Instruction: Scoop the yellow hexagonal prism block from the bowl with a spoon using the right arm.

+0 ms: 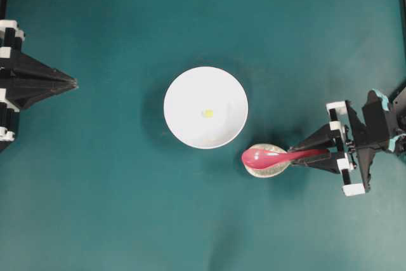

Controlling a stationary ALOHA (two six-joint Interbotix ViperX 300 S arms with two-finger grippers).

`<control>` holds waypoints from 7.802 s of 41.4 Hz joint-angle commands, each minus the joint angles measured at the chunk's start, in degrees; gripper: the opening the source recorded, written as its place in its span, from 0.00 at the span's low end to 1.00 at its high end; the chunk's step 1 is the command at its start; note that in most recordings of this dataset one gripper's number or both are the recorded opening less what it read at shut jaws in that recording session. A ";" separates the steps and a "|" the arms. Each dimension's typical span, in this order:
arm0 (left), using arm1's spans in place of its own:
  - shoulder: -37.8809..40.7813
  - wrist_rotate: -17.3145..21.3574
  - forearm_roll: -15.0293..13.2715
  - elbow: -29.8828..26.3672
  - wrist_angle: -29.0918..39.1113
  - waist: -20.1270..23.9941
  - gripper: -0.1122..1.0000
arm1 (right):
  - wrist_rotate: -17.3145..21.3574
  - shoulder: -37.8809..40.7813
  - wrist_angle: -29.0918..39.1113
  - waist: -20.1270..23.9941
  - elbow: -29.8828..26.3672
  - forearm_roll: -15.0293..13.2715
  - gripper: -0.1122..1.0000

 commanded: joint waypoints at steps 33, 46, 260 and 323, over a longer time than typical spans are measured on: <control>-0.18 0.62 0.18 -1.85 2.29 0.18 0.16 | -13.27 -18.81 54.84 -19.51 -21.62 -0.62 0.33; -0.18 0.62 0.18 -1.93 2.29 0.09 0.16 | -13.01 -18.63 70.40 -24.96 -28.13 -0.97 0.33; -1.05 0.79 0.53 -2.11 3.78 0.09 0.16 | -10.81 10.72 87.45 -28.74 -59.50 -8.88 0.33; -1.05 0.79 0.53 -2.20 3.34 0.09 0.16 | -7.12 -14.24 90.35 -28.74 -42.28 -11.16 0.33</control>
